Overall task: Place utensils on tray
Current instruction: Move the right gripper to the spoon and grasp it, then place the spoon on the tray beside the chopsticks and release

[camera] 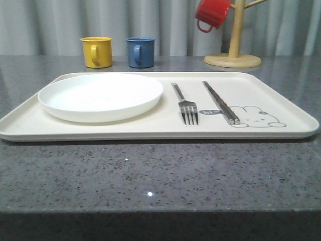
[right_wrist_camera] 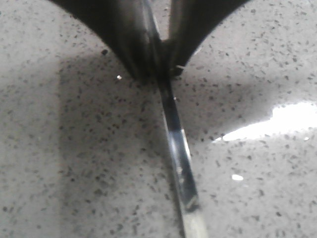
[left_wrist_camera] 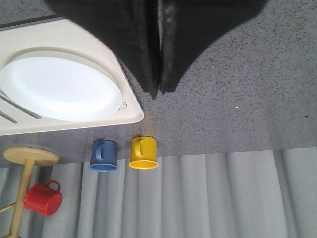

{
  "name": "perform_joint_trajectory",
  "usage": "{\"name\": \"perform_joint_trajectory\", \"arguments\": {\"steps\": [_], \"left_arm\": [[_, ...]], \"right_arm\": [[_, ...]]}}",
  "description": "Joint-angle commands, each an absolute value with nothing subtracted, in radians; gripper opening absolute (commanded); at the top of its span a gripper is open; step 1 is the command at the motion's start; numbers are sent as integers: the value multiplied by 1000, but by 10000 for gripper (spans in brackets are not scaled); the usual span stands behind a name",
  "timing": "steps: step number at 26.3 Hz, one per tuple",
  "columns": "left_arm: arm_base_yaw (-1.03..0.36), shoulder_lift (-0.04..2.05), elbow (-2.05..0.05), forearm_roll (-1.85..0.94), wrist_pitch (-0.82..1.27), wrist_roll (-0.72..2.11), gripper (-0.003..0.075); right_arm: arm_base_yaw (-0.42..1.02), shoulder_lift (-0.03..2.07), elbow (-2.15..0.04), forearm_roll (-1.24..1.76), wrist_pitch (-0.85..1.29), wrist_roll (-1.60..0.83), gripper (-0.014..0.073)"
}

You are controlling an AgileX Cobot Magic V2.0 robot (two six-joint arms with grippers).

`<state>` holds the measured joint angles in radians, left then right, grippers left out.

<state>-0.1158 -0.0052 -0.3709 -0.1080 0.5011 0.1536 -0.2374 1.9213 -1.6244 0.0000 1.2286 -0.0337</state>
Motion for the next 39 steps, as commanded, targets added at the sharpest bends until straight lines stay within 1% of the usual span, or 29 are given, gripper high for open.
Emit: {"name": "perform_joint_trajectory", "arguments": {"steps": [1, 6, 10, 13, 17, 22, 26, 33, 39], "left_arm": [[-112, 3, -396, -121, 424, 142, -18], [-112, 3, -396, -121, 424, 142, -18], [-112, 3, -396, -121, 424, 142, -18], [-112, 3, -396, -121, 424, 142, -18], [-112, 3, -396, -121, 424, 142, -18], [-112, 3, -396, -121, 424, 142, -18], [-112, 3, -396, -121, 424, 142, -18], [-112, 3, -396, -121, 424, 142, -18], [-112, 3, -396, -121, 424, 142, -18]], "right_arm": [[-240, 1863, -1650, 15, 1275, -35, 23], [-238, 1779, -1665, 20, 1305, 12, 21], [-201, 1698, -1670, 27, 1335, 53, 21], [-138, 1646, -1670, 37, 1335, 70, 21], [-7, 1618, -1670, 50, 1335, 131, 21], [159, 1646, -1670, 70, 1334, 200, 21], [252, 1701, -1670, 72, 1318, 241, 21], [265, 1819, -1670, 73, 1327, 300, 21], [265, 1854, -1670, 73, 1326, 314, 22]]}}
